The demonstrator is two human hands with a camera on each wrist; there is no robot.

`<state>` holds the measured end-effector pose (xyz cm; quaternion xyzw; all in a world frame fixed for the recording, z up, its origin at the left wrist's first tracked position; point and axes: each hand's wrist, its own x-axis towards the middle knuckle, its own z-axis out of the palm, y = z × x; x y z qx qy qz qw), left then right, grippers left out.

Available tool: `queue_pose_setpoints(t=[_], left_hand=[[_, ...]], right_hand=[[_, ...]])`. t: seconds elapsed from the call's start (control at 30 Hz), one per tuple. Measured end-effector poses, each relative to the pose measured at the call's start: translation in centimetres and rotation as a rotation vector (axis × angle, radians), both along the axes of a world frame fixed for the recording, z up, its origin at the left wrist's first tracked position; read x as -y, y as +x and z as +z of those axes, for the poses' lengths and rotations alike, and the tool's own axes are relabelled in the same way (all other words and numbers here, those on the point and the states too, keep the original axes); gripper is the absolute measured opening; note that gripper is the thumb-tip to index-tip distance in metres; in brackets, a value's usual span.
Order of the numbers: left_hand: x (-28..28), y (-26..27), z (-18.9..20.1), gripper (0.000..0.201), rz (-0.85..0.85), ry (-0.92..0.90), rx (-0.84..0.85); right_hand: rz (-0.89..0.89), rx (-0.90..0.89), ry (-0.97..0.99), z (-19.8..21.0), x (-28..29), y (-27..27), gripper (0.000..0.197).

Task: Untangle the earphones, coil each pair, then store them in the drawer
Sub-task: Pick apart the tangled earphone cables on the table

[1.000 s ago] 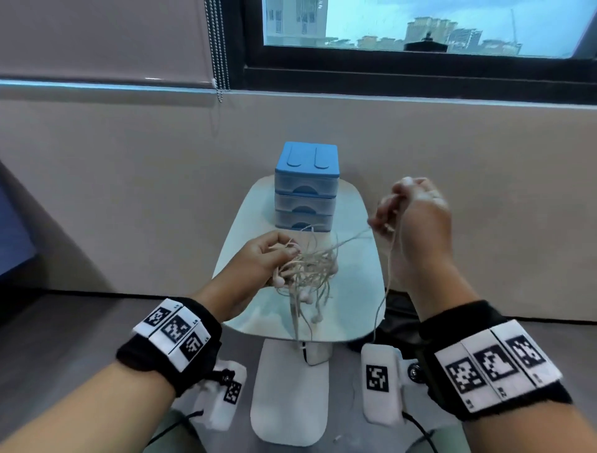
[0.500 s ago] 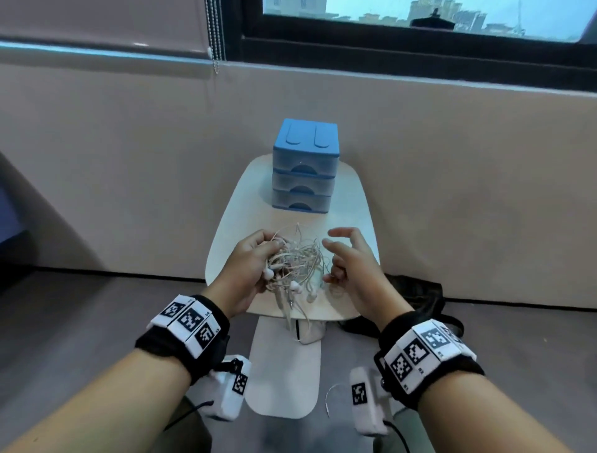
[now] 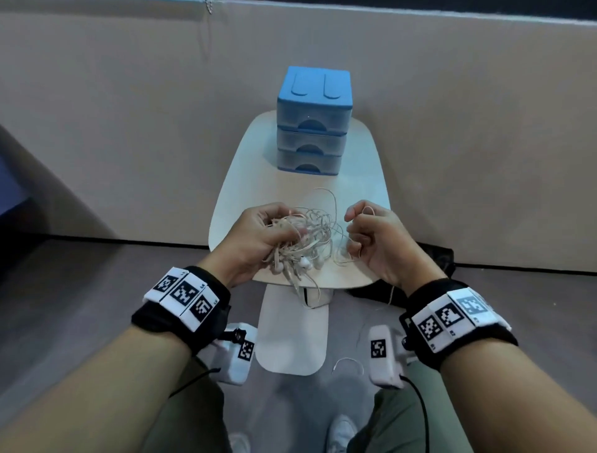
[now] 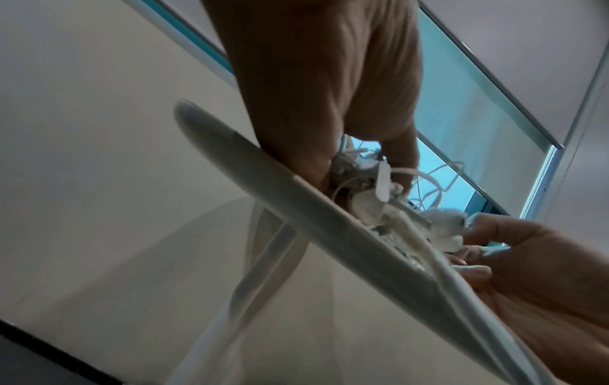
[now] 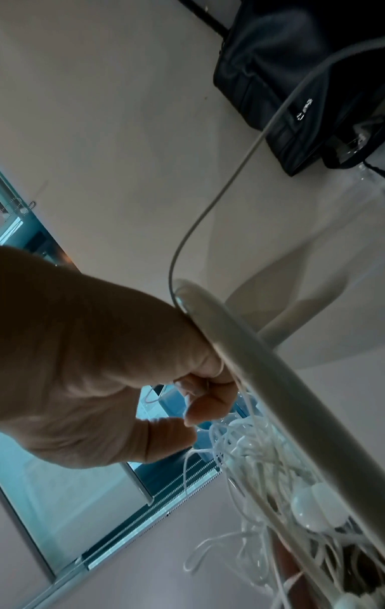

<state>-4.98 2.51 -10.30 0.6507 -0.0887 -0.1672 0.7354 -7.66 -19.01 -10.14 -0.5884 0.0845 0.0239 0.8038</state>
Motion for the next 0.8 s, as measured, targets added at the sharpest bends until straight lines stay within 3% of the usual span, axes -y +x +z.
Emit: queue_pose_setpoints(t=[0.07,0.23,0.37,0.63,0.8], left_hand=[[-0.1,0.1,0.0,0.003,0.016,0.032,-0.02],[0.0,0.4,-0.2,0.017,0.058,0.084,0.004],[0.0,0.5,0.0,0.006,0.044,0.036,0.003],[0.3,0.4,-0.1,0.029,0.093,0.094,0.081],[0.7,0.0,0.3,0.026,0.105,0.097,0.097]], right_hand=[[0.047,0.001,-0.071,-0.1,0.3,0.2,0.018],[0.221,0.023,-0.37,0.4,1.6,0.5,0.022],[0.269,0.016,-0.634,1.2,2.1,0.5,0.023],[0.277,0.083,-1.174,4.5,3.3,-0.1,0.009],[0.318,0.053,-1.256,7.2,4.6,-0.4,0.016]])
